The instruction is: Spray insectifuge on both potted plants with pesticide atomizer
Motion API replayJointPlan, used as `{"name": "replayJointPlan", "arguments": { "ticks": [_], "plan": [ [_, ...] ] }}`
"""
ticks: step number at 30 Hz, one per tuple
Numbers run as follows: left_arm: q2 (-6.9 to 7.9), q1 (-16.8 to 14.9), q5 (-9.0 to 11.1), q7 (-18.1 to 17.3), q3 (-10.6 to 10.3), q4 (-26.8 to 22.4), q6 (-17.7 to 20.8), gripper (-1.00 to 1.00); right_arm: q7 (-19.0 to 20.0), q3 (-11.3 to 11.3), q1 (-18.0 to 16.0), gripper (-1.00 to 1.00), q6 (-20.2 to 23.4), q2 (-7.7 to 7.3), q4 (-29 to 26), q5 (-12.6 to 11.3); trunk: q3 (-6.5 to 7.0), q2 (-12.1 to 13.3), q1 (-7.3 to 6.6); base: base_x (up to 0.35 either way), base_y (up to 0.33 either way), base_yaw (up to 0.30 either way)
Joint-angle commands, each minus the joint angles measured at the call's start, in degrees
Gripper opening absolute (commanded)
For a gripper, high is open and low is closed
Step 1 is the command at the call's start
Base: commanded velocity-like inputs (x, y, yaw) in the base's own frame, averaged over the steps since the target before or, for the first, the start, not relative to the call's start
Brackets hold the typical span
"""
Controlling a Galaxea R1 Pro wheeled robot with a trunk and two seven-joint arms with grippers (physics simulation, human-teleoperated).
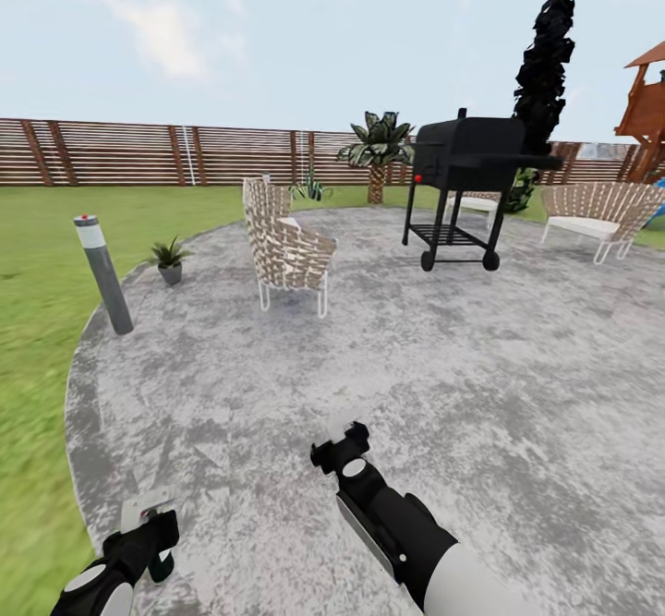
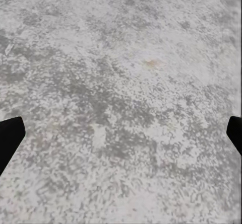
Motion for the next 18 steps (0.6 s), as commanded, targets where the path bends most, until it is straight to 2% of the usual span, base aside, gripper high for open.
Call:
{"name": "replayJointPlan", "arguments": {
  "ticks": [1, 3, 5, 8, 10, 12, 16, 18],
  "plan": [
    [0.00, 0.0, 0.0, 0.0, 0.0, 0.0, 0.0, -1.00, -2.1, 0.0, 0.0, 1.00, -0.3, 0.00, 0.0, 0.0, 0.00, 0.0, 0.00, 0.313, 0.126, 0.000],
    [0.00, 0.0, -0.1, 0.0, 0.0, 0.0, 0.0, -1.00, -3.9, 0.2, 0.0, 1.00, -1.8, 0.00, 0.0, 0.1, 0.00, 0.0, 0.00, 0.313, 0.127, 0.000],
    [0.00, 0.0, -0.1, 0.0, 0.0, 0.0, 0.0, -1.00, -3.9, 0.4, 0.0, 1.00, -3.1, 0.00, 0.0, 0.1, 0.00, 0.0, 0.00, 0.313, 0.127, 0.000],
    [0.00, 0.0, -0.2, 0.0, 0.0, 0.0, 0.0, -1.00, -2.3, 0.5, 0.0, 1.00, -5.8, 0.00, 0.7, 0.1, 0.00, 0.0, 0.00, 0.313, 0.125, 0.000],
    [0.00, 0.0, -0.2, 0.0, 0.0, 0.0, 0.0, -1.00, -0.8, 0.3, 0.0, 1.00, -5.9, 0.00, 1.1, 0.2, 0.00, 0.0, 0.00, 0.313, 0.120, 0.000],
    [0.00, 0.0, 0.0, -0.1, 0.0, -0.4, -0.1, -1.00, -0.8, 0.3, 0.0, 1.00, -6.3, 0.00, 0.7, 0.3, 0.00, 0.0, 0.00, 0.313, 0.118, 0.000],
    [0.09, 2.5, 0.1, -0.2, 0.0, -6.0, -0.4, -1.00, -1.0, 0.3, 0.0, 1.00, -5.9, 0.00, -2.0, -0.3, 0.00, 0.0, 0.00, 0.312, 0.129, 0.009],
    [0.13, 3.3, 0.1, -0.3, 0.0, -6.8, -3.4, -1.00, -1.0, 0.3, 0.0, 1.00, -5.6, 0.00, -2.3, -0.3, 0.00, 0.0, 0.00, 0.311, 0.134, 0.160]
  ]
}}
